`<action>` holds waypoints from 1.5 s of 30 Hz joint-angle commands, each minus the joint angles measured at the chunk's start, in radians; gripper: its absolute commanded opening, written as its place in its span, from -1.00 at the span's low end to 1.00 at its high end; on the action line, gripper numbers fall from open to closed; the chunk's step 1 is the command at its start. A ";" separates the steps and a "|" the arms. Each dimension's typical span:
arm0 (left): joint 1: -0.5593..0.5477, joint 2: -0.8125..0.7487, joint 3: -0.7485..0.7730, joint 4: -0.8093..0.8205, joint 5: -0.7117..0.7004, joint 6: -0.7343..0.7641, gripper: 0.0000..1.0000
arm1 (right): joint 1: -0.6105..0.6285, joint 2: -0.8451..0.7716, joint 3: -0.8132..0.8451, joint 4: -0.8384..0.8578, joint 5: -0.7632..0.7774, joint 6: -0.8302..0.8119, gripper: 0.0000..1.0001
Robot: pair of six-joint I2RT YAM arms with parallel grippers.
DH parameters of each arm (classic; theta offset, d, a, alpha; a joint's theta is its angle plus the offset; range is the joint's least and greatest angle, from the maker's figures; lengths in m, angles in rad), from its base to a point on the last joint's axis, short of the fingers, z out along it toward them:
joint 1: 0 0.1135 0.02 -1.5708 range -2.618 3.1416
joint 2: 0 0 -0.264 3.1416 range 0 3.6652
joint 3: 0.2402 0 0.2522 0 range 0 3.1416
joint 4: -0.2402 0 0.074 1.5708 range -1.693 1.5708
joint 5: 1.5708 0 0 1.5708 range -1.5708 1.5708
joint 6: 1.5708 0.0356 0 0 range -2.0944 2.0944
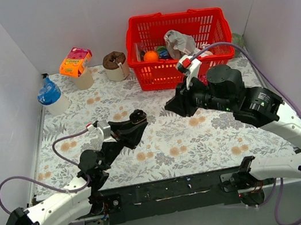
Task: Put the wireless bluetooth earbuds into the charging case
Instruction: Pick up the earbud from the center of the board, then place the earbud in the charging case.
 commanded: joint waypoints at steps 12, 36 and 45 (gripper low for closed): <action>0.000 0.333 0.166 0.330 0.152 0.013 -1.00 | 0.204 -0.011 -0.052 0.190 0.108 -0.067 -0.97; 0.000 0.391 0.255 0.275 0.156 0.026 -1.00 | 0.292 0.101 0.021 0.379 0.420 -0.204 -0.97; 0.000 0.386 0.252 0.293 0.161 0.050 -1.00 | 0.292 0.133 0.063 0.330 0.385 -0.190 -0.97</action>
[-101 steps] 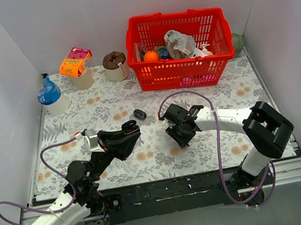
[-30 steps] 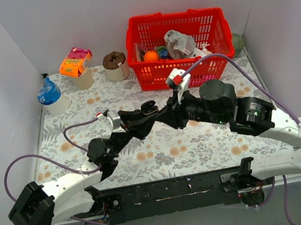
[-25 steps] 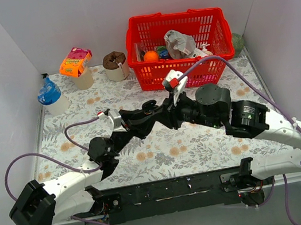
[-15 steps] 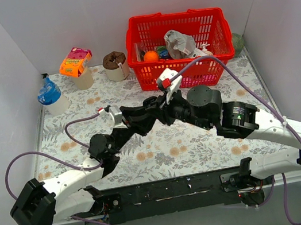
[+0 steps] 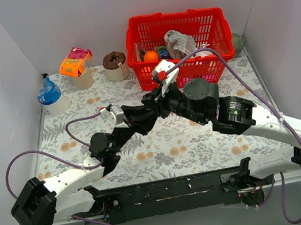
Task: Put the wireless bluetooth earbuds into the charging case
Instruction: Place the earbud in the charging case.
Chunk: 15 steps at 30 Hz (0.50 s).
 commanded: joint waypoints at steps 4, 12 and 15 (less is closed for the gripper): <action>0.000 -0.017 0.039 0.012 0.007 0.025 -1.00 | 0.006 -0.015 0.017 0.004 -0.014 0.008 -0.97; 0.000 -0.025 0.039 0.009 0.008 0.025 -1.00 | 0.008 -0.014 -0.009 -0.033 -0.034 0.038 -0.97; 0.000 -0.028 0.036 0.008 0.010 0.023 -1.00 | 0.006 -0.014 -0.017 -0.035 -0.036 0.043 -0.97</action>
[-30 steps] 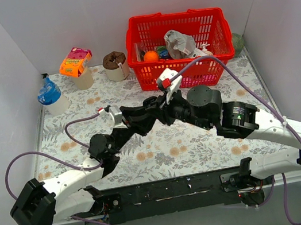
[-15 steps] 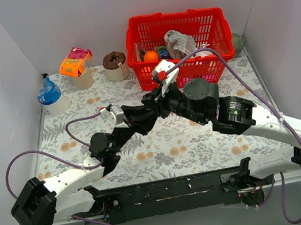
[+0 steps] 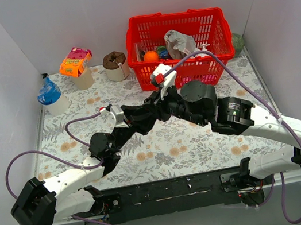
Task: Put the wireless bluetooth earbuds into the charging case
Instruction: Place the earbud in the charging case.
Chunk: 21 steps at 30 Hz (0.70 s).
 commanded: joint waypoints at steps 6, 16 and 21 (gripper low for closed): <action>0.000 -0.027 0.037 0.008 0.013 0.011 -1.00 | 0.005 -0.015 -0.026 0.012 0.001 0.018 -0.97; 0.000 -0.027 0.037 0.010 0.016 0.004 -1.00 | 0.008 -0.007 -0.035 0.033 0.021 0.016 -0.97; 0.000 -0.028 0.035 0.015 0.016 -0.001 -1.00 | 0.006 -0.004 -0.036 0.024 0.031 0.013 -0.97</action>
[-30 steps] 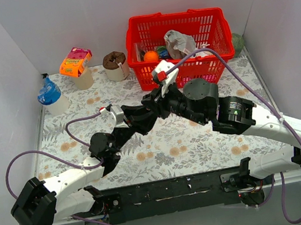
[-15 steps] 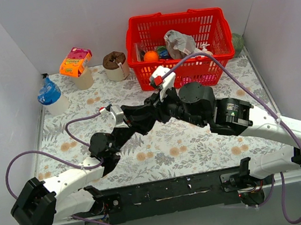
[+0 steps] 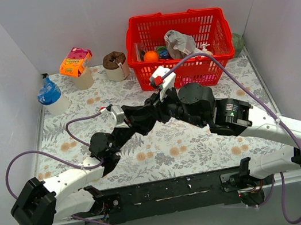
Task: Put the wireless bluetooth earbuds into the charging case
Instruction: Place the earbud in the charging case.
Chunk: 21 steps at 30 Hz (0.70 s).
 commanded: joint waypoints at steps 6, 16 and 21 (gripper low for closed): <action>0.000 -0.021 0.038 0.028 0.008 -0.001 -1.00 | 0.006 -0.004 -0.015 0.037 0.025 0.003 -0.97; 0.000 -0.023 0.034 0.037 0.010 -0.004 -1.00 | 0.008 0.013 -0.012 0.036 0.026 0.008 -0.97; 0.000 -0.024 0.032 0.037 0.010 -0.004 -1.00 | 0.008 0.018 -0.014 0.032 0.029 0.009 -0.97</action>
